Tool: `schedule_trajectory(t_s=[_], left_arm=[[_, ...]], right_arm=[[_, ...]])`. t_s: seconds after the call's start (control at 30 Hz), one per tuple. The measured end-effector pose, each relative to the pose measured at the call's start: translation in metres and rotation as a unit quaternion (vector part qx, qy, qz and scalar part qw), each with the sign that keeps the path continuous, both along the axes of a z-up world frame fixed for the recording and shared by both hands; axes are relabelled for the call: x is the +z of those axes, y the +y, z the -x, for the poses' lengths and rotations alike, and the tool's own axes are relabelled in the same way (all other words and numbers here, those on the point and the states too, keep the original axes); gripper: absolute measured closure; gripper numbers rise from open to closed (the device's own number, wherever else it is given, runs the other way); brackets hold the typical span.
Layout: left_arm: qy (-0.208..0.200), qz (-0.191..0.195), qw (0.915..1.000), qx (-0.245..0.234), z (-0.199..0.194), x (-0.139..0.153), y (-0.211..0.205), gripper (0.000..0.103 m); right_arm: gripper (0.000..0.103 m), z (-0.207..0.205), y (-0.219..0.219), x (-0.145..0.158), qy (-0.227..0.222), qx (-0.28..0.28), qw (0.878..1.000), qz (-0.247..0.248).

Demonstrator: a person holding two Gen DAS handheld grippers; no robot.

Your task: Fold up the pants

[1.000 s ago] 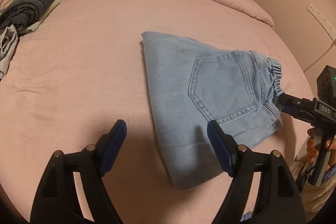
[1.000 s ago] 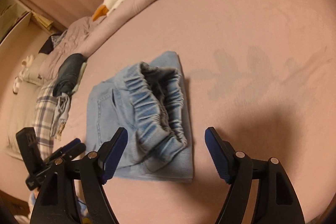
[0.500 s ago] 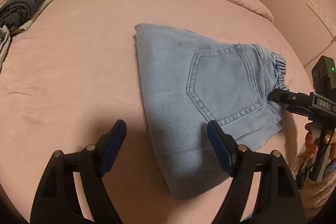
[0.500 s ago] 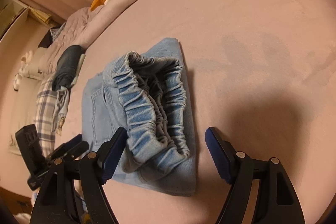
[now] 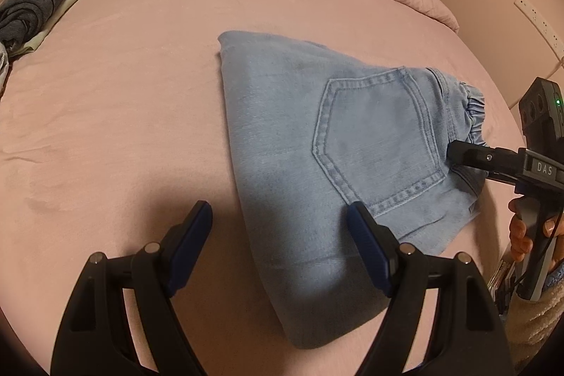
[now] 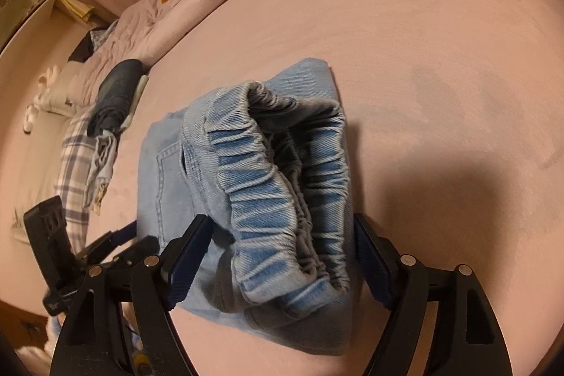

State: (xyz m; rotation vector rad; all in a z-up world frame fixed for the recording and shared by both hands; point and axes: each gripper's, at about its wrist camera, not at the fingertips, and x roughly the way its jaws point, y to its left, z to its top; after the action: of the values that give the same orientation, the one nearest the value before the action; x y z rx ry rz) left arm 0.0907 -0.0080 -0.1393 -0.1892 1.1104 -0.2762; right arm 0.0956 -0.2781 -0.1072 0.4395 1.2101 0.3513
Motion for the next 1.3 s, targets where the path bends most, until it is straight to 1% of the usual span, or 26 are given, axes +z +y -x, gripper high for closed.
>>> schedule_trajectory(t_s=[0.3, 0.43, 0.87, 1.03, 1.3], left_arm=[[0.001, 0.009, 1.0000, -0.002, -0.005, -0.002, 0.003, 0.024], [0.001, 0.013, 0.9999, -0.005, -0.007, -0.003, 0.000, 0.024], [0.001, 0.021, 0.9996, -0.018, -0.019, -0.005, -0.009, 0.023], [0.000, 0.023, 0.9996, -0.017, -0.023, -0.006, -0.011, 0.022], [-0.002, 0.030, 0.9994, -0.017, -0.029, -0.008, -0.015, 0.020]], right_arm=[[0.022, -0.005, 0.000, 0.000, 0.000, 0.005, 1.000, 0.002], [0.020, -0.006, 0.002, 0.000, -0.001, 0.007, 1.000, 0.002], [0.017, -0.011, 0.007, -0.001, -0.009, 0.017, 1.000, 0.012], [0.014, -0.014, 0.010, -0.001, -0.013, 0.026, 0.999, 0.019], [0.011, -0.017, 0.016, -0.001, -0.013, 0.039, 0.998, 0.044]])
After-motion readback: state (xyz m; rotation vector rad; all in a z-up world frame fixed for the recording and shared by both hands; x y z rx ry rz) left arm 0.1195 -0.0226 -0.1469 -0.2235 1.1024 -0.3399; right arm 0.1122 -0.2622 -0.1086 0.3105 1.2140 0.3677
